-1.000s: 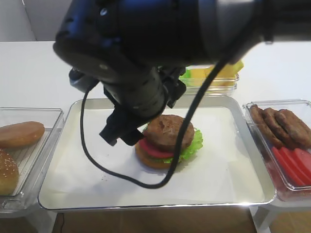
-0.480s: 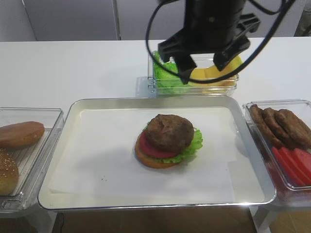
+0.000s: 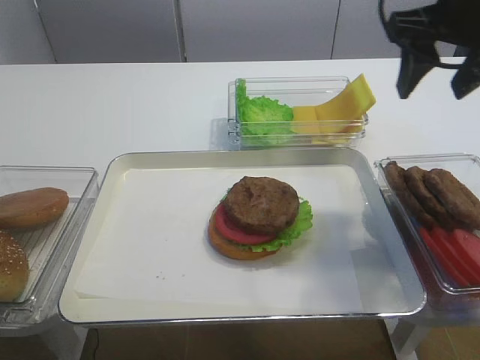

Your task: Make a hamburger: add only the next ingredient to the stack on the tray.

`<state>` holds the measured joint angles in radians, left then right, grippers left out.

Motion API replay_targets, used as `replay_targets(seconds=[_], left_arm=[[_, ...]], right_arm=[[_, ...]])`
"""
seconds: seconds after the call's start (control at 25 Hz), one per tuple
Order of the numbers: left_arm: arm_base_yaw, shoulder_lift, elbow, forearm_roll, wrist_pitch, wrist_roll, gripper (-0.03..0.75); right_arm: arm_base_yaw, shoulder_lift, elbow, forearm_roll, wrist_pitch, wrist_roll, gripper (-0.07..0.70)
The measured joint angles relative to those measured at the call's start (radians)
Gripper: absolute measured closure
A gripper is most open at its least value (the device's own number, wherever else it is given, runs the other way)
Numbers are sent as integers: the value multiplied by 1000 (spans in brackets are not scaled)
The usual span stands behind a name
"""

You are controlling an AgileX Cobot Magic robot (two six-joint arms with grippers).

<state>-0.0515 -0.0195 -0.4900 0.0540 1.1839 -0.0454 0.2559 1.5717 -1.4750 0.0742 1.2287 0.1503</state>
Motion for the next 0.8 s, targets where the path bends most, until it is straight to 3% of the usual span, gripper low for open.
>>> replay_targets(seconds=[0.36, 0.8], left_arm=[[0, 0, 0, 0, 0, 0, 287], [0, 0, 0, 0, 0, 0, 287]], right_arm=[[-184, -277, 241, 7, -29, -28, 116], [-202, -733, 494, -17, -13, -21, 116]])
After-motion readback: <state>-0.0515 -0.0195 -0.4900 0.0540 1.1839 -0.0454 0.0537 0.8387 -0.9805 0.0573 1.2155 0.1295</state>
